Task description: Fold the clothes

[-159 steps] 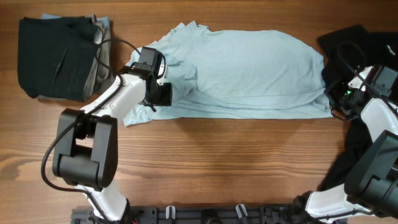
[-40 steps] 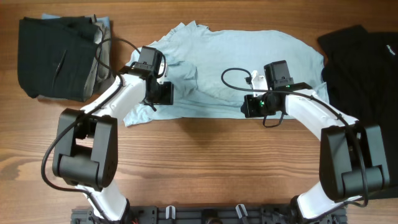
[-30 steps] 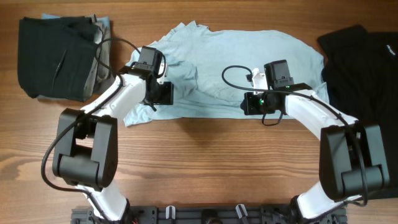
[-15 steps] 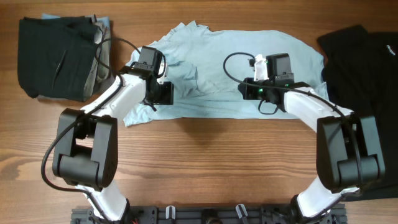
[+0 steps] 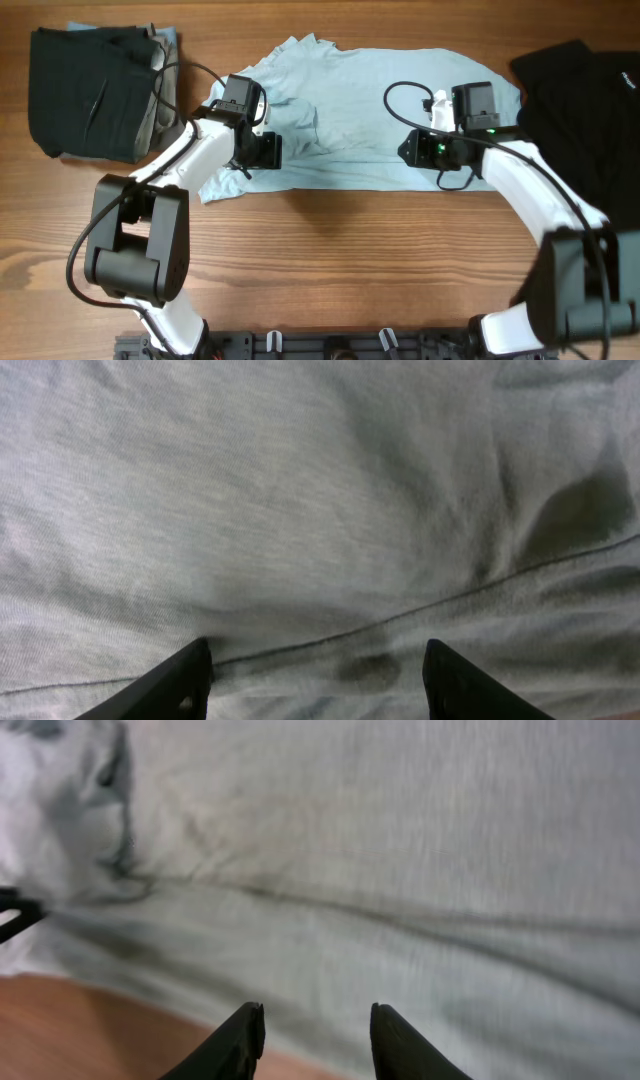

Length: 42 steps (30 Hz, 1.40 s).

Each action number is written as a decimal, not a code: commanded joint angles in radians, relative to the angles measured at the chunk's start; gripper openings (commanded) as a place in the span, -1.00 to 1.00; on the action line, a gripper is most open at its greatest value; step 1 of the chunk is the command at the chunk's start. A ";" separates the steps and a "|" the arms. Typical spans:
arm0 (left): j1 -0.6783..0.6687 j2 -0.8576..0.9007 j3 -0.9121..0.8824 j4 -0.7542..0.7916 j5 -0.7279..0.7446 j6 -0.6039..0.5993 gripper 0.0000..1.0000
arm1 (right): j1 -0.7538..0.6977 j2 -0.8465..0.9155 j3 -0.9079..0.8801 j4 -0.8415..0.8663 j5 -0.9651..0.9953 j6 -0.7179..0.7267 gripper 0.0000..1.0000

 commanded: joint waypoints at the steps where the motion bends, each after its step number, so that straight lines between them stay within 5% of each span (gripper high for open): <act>1: 0.005 0.008 -0.003 -0.008 -0.005 -0.003 0.34 | 0.000 -0.035 0.015 -0.074 -0.014 -0.016 -0.20; 19: 0.005 0.008 -0.003 -0.021 -0.005 -0.003 0.32 | 0.018 -0.035 0.015 -0.155 -0.130 0.046 -0.20; 42: 0.005 0.008 -0.003 -0.006 -0.005 -0.003 0.33 | 0.068 0.039 0.014 -0.043 -0.114 0.492 -0.08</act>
